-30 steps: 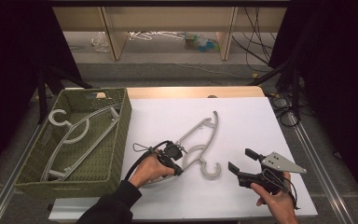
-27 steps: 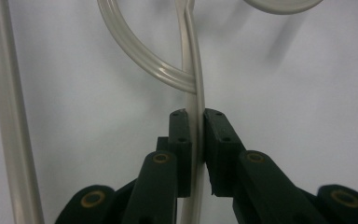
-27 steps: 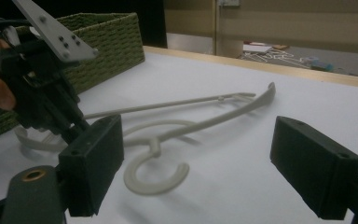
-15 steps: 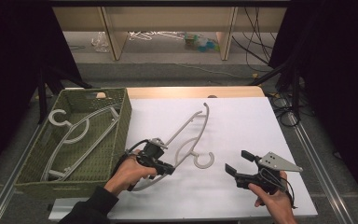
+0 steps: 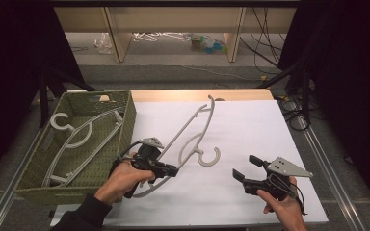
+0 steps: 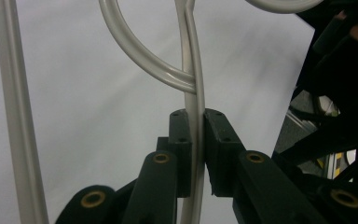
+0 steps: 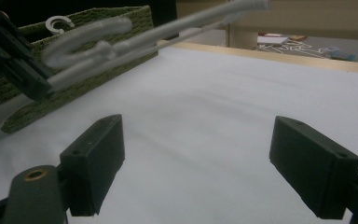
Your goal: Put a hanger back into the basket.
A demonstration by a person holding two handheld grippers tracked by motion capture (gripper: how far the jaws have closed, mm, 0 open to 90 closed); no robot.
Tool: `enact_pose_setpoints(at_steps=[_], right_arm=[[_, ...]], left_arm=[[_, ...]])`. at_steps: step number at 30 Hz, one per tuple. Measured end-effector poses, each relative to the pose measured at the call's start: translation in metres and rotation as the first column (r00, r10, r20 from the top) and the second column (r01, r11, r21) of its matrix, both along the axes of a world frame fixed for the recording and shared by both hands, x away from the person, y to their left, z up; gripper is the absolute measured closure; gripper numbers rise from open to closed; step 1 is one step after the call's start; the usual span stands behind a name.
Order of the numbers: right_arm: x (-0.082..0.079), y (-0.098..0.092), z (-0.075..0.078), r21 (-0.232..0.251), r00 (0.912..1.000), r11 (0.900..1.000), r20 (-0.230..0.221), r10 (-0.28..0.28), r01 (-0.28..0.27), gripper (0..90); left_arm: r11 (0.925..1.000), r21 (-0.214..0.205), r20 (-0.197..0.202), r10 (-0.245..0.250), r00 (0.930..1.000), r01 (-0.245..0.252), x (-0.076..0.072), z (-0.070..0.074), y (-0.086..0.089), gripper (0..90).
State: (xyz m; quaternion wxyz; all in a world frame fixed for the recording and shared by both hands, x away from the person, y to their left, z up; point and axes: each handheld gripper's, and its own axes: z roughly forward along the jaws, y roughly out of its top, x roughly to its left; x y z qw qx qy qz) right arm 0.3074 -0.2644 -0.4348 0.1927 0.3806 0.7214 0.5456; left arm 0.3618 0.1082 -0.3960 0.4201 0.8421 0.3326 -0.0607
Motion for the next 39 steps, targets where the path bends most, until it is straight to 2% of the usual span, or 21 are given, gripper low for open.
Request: enact_pose_setpoints(at_steps=[3, 7, 8, 11, 13, 15, 22, 26, 29, 32, 34, 37, 38, 39], right_arm=[[0.000, 0.000, 0.000, 0.000, 1.0000, 1.0000, 0.000, 0.000, 0.000, 18.8], [0.001, 0.002, -0.002, 0.010, 1.0000, 0.9999, 0.006, 0.004, -0.004, 18.8], [0.001, 0.002, -0.002, 0.009, 1.0000, 0.9999, 0.004, 0.005, -0.005, 18.7], [0.001, 0.002, -0.001, 0.013, 1.0000, 0.9999, 0.005, 0.004, -0.004, 18.7], [0.001, 0.002, -0.001, 0.009, 1.0000, 1.0000, -0.005, 0.004, -0.004, 18.7], [0.001, 0.002, -0.002, 0.009, 1.0000, 1.0000, 0.005, 0.004, -0.004, 18.7], [0.001, 0.002, -0.001, 0.011, 1.0000, 0.9999, -0.005, 0.003, -0.003, 18.7], [0.001, 0.002, -0.001, 0.011, 1.0000, 0.9999, -0.003, 0.003, -0.003, 18.7], [0.000, 0.002, -0.001, 0.005, 1.0000, 1.0000, -0.006, 0.006, -0.006, 18.6], [0.001, 0.002, -0.001, 0.011, 1.0000, 0.9999, -0.003, 0.001, -0.001, 18.6], [0.000, 0.002, -0.001, 0.007, 1.0000, 1.0000, -0.005, 0.004, -0.004, 18.6], [0.001, 0.002, -0.002, -0.002, 1.0000, 1.0000, 0.001, -0.002, 0.002, 18.6], [0.000, 0.001, 0.000, -0.027, 0.9998, 0.9996, -0.017, -0.002, 0.002, 18.6], [0.001, 0.003, -0.003, 0.009, 1.0000, 1.0000, 0.005, 0.005, -0.005, 18.6]], left_arm=[[0.9995, -0.031, 0.011, 0.005, 0.9999, -0.005, -0.002, 0.012, 0.008, 81.5], [0.9966, -0.073, 0.012, 0.039, 0.9992, -0.038, -0.002, 0.027, 0.020, 81.5], [0.9966, -0.073, 0.012, 0.039, 0.9992, -0.038, -0.002, 0.027, 0.020, 81.5], [0.9887, -0.140, 0.012, 0.058, 0.9983, -0.056, -0.003, 0.042, 0.031, 81.5], [0.9845, -0.166, 0.012, 0.058, 0.9982, -0.055, -0.003, 0.049, 0.035, 81.5], [0.9837, -0.168, 0.028, 0.070, 0.9972, -0.064, -0.003, 0.055, 0.039, 81.4], [0.9807, -0.172, 0.042, 0.101, 0.9940, -0.093, -0.002, 0.076, 0.060, 81.5], [0.9746, -0.190, 0.064, 0.133, 0.9891, -0.118, -0.004, 0.092, 0.076, 81.5], [0.9757, -0.170, 0.081, 0.153, 0.9849, -0.138, -0.006, 0.100, 0.089, 81.5], [0.9765, -0.139, 0.085, 0.177, 0.9805, -0.164, -0.008, 0.101, 0.107, 81.4], [0.9728, -0.132, 0.085, 0.203, 0.9756, -0.190, -0.010, 0.098, 0.120, 81.4], [0.9716, -0.123, 0.064, 0.211, 0.9753, -0.202, -0.011, 0.090, 0.140, 81.4], [0.9723, -0.116, 0.067, 0.212, 0.9751, -0.203, -0.011, 0.088, 0.146, 81.4], [0.9721, -0.104, 0.080, 0.219, 0.9725, -0.210, -0.011, 0.085, 0.151, 81.4]])
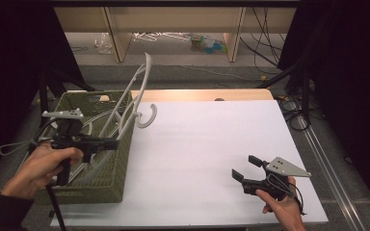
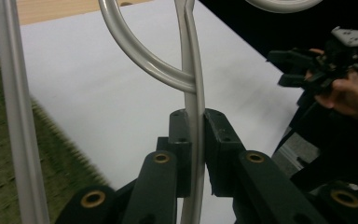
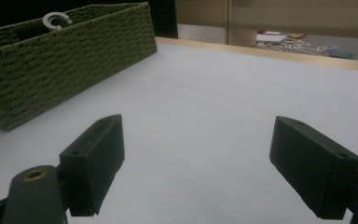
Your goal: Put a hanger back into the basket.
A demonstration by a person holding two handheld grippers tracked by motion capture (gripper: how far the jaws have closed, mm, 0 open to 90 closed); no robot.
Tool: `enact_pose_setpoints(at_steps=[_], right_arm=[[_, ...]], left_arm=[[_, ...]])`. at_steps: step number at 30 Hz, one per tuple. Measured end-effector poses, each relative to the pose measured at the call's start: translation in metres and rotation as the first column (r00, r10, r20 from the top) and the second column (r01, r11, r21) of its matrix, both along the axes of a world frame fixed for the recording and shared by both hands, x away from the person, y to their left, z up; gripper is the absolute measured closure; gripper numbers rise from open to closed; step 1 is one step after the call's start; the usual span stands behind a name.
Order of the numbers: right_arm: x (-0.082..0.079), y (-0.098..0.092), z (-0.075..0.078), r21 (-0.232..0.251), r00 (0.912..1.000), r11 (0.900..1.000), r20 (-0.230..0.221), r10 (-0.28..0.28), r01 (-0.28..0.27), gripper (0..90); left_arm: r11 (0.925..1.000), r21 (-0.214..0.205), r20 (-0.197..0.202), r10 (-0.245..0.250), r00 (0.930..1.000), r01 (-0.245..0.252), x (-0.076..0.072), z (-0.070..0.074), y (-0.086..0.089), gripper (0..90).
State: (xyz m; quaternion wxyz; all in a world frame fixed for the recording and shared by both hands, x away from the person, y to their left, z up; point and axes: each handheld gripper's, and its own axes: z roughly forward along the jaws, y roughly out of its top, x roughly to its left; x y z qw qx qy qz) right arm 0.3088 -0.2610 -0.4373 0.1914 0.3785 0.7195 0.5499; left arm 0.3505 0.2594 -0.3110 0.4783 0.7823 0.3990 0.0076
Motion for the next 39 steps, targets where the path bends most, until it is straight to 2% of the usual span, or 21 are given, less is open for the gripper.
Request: enact_pose_setpoints(at_steps=[2, 4, 7, 10, 11, 12, 13, 14, 15, 17, 20, 24, 27, 31, 34, 39], right_arm=[[0.000, 0.000, 0.000, 0.001, 1.0000, 1.0000, -0.001, -0.001, 0.001, 18.6], [0.000, -0.001, 0.000, -0.015, 0.9999, 0.9999, -0.012, -0.004, 0.004, 18.5], [0.000, -0.001, 0.000, -0.018, 0.9999, 0.9998, -0.012, -0.009, 0.009, 18.6], [0.000, -0.001, 0.000, -0.007, 0.9997, 0.9999, -0.021, -0.008, 0.008, 18.6], [0.000, -0.001, 0.000, -0.015, 0.9998, 0.9998, -0.013, -0.013, 0.013, 18.5], [0.000, -0.001, 0.000, -0.001, 1.0000, 1.0000, -0.006, -0.006, 0.006, 18.6], [-0.001, -0.003, 0.001, -0.031, 0.9997, 0.9994, -0.020, -0.015, 0.015, 18.5], [0.000, -0.001, 0.000, -0.002, 1.0000, 1.0000, -0.005, -0.007, 0.007, 18.5], [0.000, -0.001, 0.000, -0.012, 0.9999, 0.9999, -0.014, -0.010, 0.010, 18.5], [0.000, -0.001, 0.000, -0.014, 0.9998, 0.9998, -0.013, -0.013, 0.013, 18.6], [0.000, -0.001, 0.000, -0.002, 0.9998, 1.0000, -0.020, -0.005, 0.005, 18.6], [0.000, -0.001, 0.000, -0.006, 0.9998, 1.0000, -0.021, -0.007, 0.007, 18.5], [0.000, -0.001, 0.000, -0.014, 0.9998, 0.9998, -0.012, -0.014, 0.013, 18.6], [0.000, -0.001, 0.000, -0.006, 0.9997, 1.0000, -0.023, -0.003, 0.002, 18.5], [0.000, -0.001, -0.001, -0.008, 0.9999, 1.0000, -0.016, -0.004, 0.004, 18.5], [0.001, -0.001, -0.001, -0.004, 0.9999, 1.0000, -0.013, -0.005, 0.005, 18.5]], left_arm=[[0.9995, 0.024, 0.005, 0.020, 0.9998, -0.020, 0.001, -0.007, 0.010, 81.4], [0.9993, 0.028, -0.024, 0.025, 0.9994, -0.024, 0.003, -0.014, 0.020, 81.4], [0.9990, 0.044, -0.037, -0.001, 0.9993, 0.002, 0.005, -0.022, 0.031, 81.4], [0.9996, 0.029, -0.048, 0.005, 0.9988, -0.004, 0.007, -0.024, 0.039, 81.1], [0.9993, 0.036, -0.049, 0.009, 0.9988, -0.007, 0.007, -0.025, 0.041, 81.1], [0.9989, 0.046, -0.052, 0.005, 0.9987, -0.002, 0.009, -0.025, 0.044, 81.1], [0.9985, 0.053, -0.053, 0.012, 0.9985, -0.009, 0.010, -0.026, 0.047, 81.0], [0.9977, 0.065, -0.052, 0.024, 0.9983, -0.021, 0.011, -0.027, 0.051, 81.0], [0.9970, 0.073, -0.051, 0.030, 0.9982, -0.026, 0.012, -0.027, 0.055, 81.0], [0.9986, 0.052, -0.051, 0.016, 0.9986, -0.014, 0.013, -0.028, 0.063, 81.3], [0.9967, 0.065, -0.033, 0.051, 0.9982, -0.049, 0.012, -0.028, 0.072, 81.4], [0.9963, 0.015, -0.025, 0.086, 0.9960, -0.085, 0.012, -0.030, 0.088, 81.6], [0.9947, 0.012, -0.023, 0.103, 0.9944, -0.102, 0.012, -0.033, 0.098, 81.7], [0.9923, -0.016, -0.014, 0.122, 0.9924, -0.122, 0.012, -0.036, 0.105, 81.8], [0.9931, -0.002, -0.015, 0.117, 0.9930, -0.117, 0.012, -0.033, 0.111, 81.8], [0.9886, -0.005, 0.013, 0.151, 0.9885, -0.151, 0.012, -0.026, 0.126, 81.8]])
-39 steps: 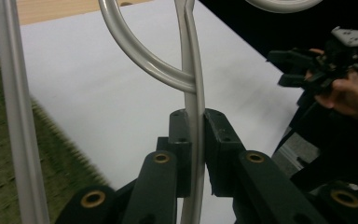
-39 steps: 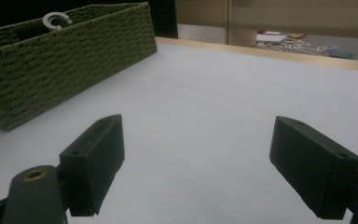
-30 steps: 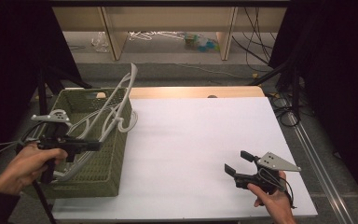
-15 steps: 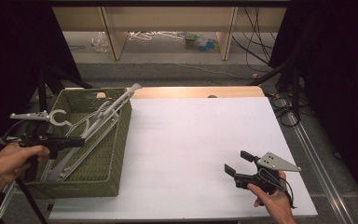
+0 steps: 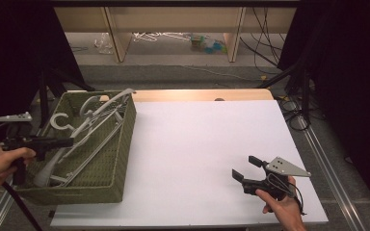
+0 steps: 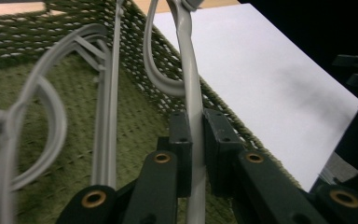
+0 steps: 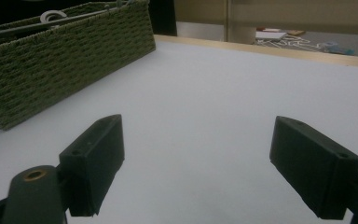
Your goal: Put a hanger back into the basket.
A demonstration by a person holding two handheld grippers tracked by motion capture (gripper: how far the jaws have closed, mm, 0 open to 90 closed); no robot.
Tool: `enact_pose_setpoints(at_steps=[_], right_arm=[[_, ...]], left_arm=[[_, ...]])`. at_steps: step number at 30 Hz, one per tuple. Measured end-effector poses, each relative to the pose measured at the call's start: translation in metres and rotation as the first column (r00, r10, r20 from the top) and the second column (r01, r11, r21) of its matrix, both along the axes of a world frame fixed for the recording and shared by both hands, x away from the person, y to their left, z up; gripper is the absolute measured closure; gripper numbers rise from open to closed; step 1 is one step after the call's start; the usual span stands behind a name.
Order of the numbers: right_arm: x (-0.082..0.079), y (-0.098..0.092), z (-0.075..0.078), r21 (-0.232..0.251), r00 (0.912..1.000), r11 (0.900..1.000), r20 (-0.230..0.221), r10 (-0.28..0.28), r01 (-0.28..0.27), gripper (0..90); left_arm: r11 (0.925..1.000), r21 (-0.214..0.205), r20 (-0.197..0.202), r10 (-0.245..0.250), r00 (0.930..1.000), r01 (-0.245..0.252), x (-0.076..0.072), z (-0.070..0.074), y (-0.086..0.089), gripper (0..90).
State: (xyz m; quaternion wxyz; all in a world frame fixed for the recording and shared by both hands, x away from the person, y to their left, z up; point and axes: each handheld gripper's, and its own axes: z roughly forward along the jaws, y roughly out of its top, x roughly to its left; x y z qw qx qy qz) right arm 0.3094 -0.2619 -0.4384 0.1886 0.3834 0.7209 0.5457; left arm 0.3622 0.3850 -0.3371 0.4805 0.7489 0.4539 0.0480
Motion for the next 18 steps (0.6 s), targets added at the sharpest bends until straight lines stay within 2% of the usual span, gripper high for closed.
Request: enact_pose_setpoints(at_steps=[2, 4, 6, 7, 8, 9, 12, 16, 18], right_arm=[[-0.001, 0.000, 0.001, -0.001, 1.0000, 1.0000, -0.009, -0.001, 0.001, 18.5], [-0.001, -0.001, 0.001, -0.006, 0.9999, 1.0000, -0.010, -0.003, 0.003, 18.5], [0.000, 0.000, 0.000, -0.001, 1.0000, 1.0000, 0.000, -0.002, 0.002, 18.5], [0.000, -0.001, 0.001, -0.008, 1.0000, 1.0000, -0.004, 0.000, 0.000, 18.5], [-0.001, 0.000, 0.001, -0.004, 0.9999, 1.0000, -0.010, -0.001, 0.001, 18.5], [0.000, 0.000, 0.001, -0.007, 1.0000, 1.0000, -0.004, -0.001, 0.001, 18.5], [0.000, 0.000, 0.000, -0.006, 1.0000, 1.0000, -0.005, 0.001, -0.001, 18.5], [0.000, 0.000, 0.000, -0.001, 1.0000, 1.0000, -0.001, -0.004, 0.004, 18.5], [0.000, 0.000, 0.000, -0.001, 1.0000, 1.0000, -0.001, 0.000, 0.000, 18.5]], left_arm=[[0.9999, -0.012, 0.015, 0.001, 0.9999, -0.001, -0.002, 0.000, 0.006, 81.7], [0.9999, -0.013, 0.013, 0.011, 0.9999, -0.011, -0.003, -0.002, 0.013, 81.2], [0.9988, -0.030, 0.029, 0.040, 0.9988, -0.040, -0.004, -0.004, 0.019, 80.6], [0.9988, -0.037, 0.023, 0.033, 0.9992, -0.032, -0.003, -0.005, 0.021, 80.5], [0.9988, -0.037, 0.031, 0.035, 0.9989, -0.034, -0.003, -0.007, 0.022, 80.5], [0.9989, -0.036, 0.021, 0.031, 0.9993, -0.030, -0.002, -0.008, 0.022, 80.4], [0.9977, -0.040, 0.021, 0.056, 0.9982, -0.055, -0.002, -0.013, 0.028, 80.1], [0.9926, -0.042, 0.015, 0.114, 0.9933, -0.114, -0.002, -0.022, 0.040, 79.2], [0.9929, -0.027, 0.012, 0.116, 0.9932, -0.116, 0.000, -0.025, 0.041, 79.2]])
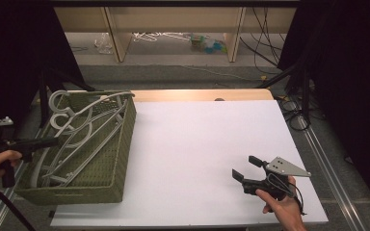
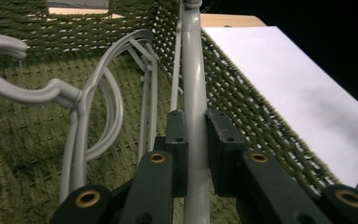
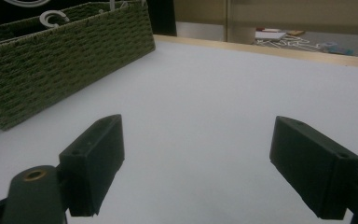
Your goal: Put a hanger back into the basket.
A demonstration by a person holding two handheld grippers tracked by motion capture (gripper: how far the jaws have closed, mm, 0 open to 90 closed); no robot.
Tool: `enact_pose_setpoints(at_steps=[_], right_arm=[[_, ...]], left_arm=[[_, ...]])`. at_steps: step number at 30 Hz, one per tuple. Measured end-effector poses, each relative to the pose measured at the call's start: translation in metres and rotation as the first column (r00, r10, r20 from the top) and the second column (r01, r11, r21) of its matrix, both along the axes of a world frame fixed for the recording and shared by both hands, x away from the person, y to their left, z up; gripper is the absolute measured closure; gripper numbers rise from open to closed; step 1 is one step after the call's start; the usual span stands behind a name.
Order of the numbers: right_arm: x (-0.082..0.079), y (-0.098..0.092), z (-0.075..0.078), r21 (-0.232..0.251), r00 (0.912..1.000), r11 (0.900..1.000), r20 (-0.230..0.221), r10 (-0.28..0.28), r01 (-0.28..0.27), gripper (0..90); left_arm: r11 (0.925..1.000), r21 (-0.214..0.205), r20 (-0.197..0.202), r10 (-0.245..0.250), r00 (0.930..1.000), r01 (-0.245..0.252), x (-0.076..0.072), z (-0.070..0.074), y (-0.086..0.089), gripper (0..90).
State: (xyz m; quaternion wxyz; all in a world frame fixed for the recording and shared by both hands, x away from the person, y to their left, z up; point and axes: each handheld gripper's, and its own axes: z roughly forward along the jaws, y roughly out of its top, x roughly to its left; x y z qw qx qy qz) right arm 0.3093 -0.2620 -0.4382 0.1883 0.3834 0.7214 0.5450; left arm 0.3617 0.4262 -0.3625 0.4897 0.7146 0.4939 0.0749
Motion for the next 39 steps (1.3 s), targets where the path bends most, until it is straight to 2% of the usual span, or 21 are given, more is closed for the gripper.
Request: enact_pose_setpoints(at_steps=[2, 5, 9, 14, 17, 20, 21, 22, 23, 24, 26, 27, 28, 31, 32, 33, 37, 39], right_arm=[[0.000, 0.000, 0.000, -0.005, 1.0000, 1.0000, -0.002, 0.000, 0.000, 18.5], [0.001, 0.000, 0.000, 0.002, 1.0000, 1.0000, 0.005, -0.002, 0.002, 18.5], [0.000, 0.000, 0.000, -0.005, 1.0000, 1.0000, -0.003, 0.000, 0.000, 18.5], [0.000, 0.000, 0.000, -0.004, 1.0000, 1.0000, -0.002, -0.001, 0.001, 18.6], [0.000, 0.000, 0.000, -0.005, 1.0000, 1.0000, -0.002, -0.001, 0.001, 18.6], [0.000, 0.000, 0.000, -0.005, 1.0000, 1.0000, -0.002, -0.001, 0.001, 18.6], [0.000, 0.000, 0.000, -0.005, 1.0000, 1.0000, -0.002, 0.000, 0.000, 18.5], [0.000, 0.000, 0.000, 0.000, 1.0000, 1.0000, 0.003, -0.005, 0.005, 18.6], [0.000, 0.000, 0.000, -0.001, 1.0000, 1.0000, 0.002, -0.004, 0.004, 18.5], [0.000, 0.000, 0.000, -0.002, 1.0000, 1.0000, 0.001, -0.004, 0.004, 18.6], [0.000, 0.000, 0.000, 0.000, 1.0000, 1.0000, 0.002, -0.003, 0.003, 18.6], [0.000, 0.000, 0.000, 0.001, 1.0000, 1.0000, 0.001, -0.002, 0.002, 18.5], [0.000, 0.000, 0.000, -0.006, 1.0000, 1.0000, -0.003, 0.000, 0.000, 18.5], [0.000, 0.000, 0.000, -0.006, 1.0000, 1.0000, -0.002, -0.001, 0.001, 18.6], [0.000, 0.000, 0.000, -0.006, 1.0000, 1.0000, -0.003, -0.001, 0.001, 18.5], [0.000, 0.000, 0.000, -0.005, 1.0000, 1.0000, -0.002, -0.001, 0.001, 18.5], [0.000, 0.001, 0.000, -0.002, 1.0000, 1.0000, 0.001, -0.004, 0.004, 18.5], [0.001, 0.001, 0.000, -0.001, 1.0000, 1.0000, 0.004, -0.003, 0.003, 18.5]], left_arm=[[0.9997, 0.025, -0.009, 0.002, 1.0000, -0.002, 0.000, -0.001, -0.001, 79.2], [0.9983, 0.057, 0.000, 0.015, 0.9999, -0.015, 0.001, -0.003, 0.000, 79.1], [0.9934, 0.111, -0.007, 0.028, 0.9996, -0.027, 0.002, -0.004, -0.002, 79.0], [0.9821, 0.181, -0.008, 0.055, 0.9984, -0.053, 0.002, -0.007, -0.006, 79.2], [0.9697, 0.238, -0.012, 0.060, 0.9981, -0.055, 0.003, -0.006, -0.009, 79.3], [0.9645, 0.250, 0.014, 0.084, 0.9964, -0.085, 0.002, -0.006, -0.009, 79.8], [0.9651, 0.247, 0.029, 0.082, 0.9962, -0.086, 0.001, -0.005, -0.009, 79.9], [0.9605, 0.261, 0.051, 0.086, 0.9950, -0.097, 0.000, -0.003, -0.008, 79.9], [0.9593, 0.261, 0.067, 0.093, 0.9934, -0.108, -0.002, -0.001, -0.008, 80.0], [0.9621, 0.244, 0.084, 0.104, 0.9910, -0.122, -0.004, 0.000, -0.008, 80.0], [0.9695, 0.203, 0.094, 0.120, 0.9883, -0.137, -0.007, 0.001, -0.005, 80.0], [0.9700, 0.193, 0.101, 0.130, 0.9864, -0.147, -0.009, 0.000, -0.004, 80.0], [0.9673, 0.207, 0.095, 0.128, 0.9871, -0.146, -0.010, 0.000, -0.002, 80.1], [0.9667, 0.197, 0.100, 0.146, 0.9843, -0.163, -0.014, -0.001, 0.005, 80.0], [0.9626, 0.210, 0.105, 0.151, 0.9829, -0.171, -0.015, -0.001, 0.008, 80.0], [0.9639, 0.201, 0.107, 0.156, 0.9820, -0.175, -0.015, -0.002, 0.010, 80.0], [0.9668, 0.218, 0.099, 0.115, 0.9885, -0.134, -0.010, -0.004, 0.006, 79.8], [0.9603, 0.247, 0.076, 0.114, 0.9906, -0.129, -0.006, -0.004, 0.003, 79.8]])
